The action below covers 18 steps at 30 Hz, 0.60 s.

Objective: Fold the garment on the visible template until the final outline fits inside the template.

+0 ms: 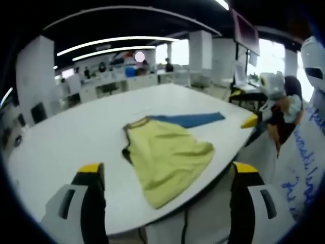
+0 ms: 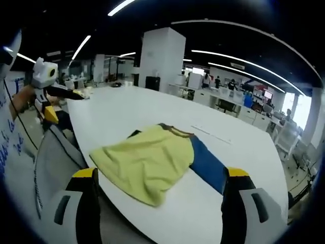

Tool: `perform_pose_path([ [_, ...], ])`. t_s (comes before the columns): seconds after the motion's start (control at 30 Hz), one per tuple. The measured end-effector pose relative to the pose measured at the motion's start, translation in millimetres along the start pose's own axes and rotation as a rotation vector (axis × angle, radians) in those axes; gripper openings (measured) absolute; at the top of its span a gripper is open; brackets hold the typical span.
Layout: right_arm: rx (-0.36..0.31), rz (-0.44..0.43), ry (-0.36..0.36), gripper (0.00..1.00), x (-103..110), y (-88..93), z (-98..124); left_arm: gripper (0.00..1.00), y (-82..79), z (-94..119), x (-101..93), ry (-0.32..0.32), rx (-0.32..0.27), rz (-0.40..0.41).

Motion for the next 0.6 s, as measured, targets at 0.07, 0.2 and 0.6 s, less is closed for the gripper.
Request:
perform_pose_path([
  [0.07, -0.018, -0.011, -0.031, 1.0, 8.1, -2.4, -2.0, 0.99, 0.9, -0.1, 2.0, -0.008, 0.003, 0.01],
  [0.2, -0.004, 0.005, -0.052, 1.0, 13.4, -3.6, -8.2, 0.99, 1.9, -1.2, 2.1, -0.007, 0.018, -0.003],
  [0.6, -0.032, 0.083, -0.092, 1.0, 12.9, -28.8, -25.6, 0.99, -8.0, 0.0, 6.1, -0.008, -0.028, 0.005],
])
Point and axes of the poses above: the point that each gripper's makers call its tool centre point, and the gripper's own axes: z roughly backward along the fingers, x roughly to its left, y roughly out of its underside, the point moved 3 cm from there along z, roughly backward along the fingers, and after that the axes turned 14 degrees about z, right-handed, at the moved point
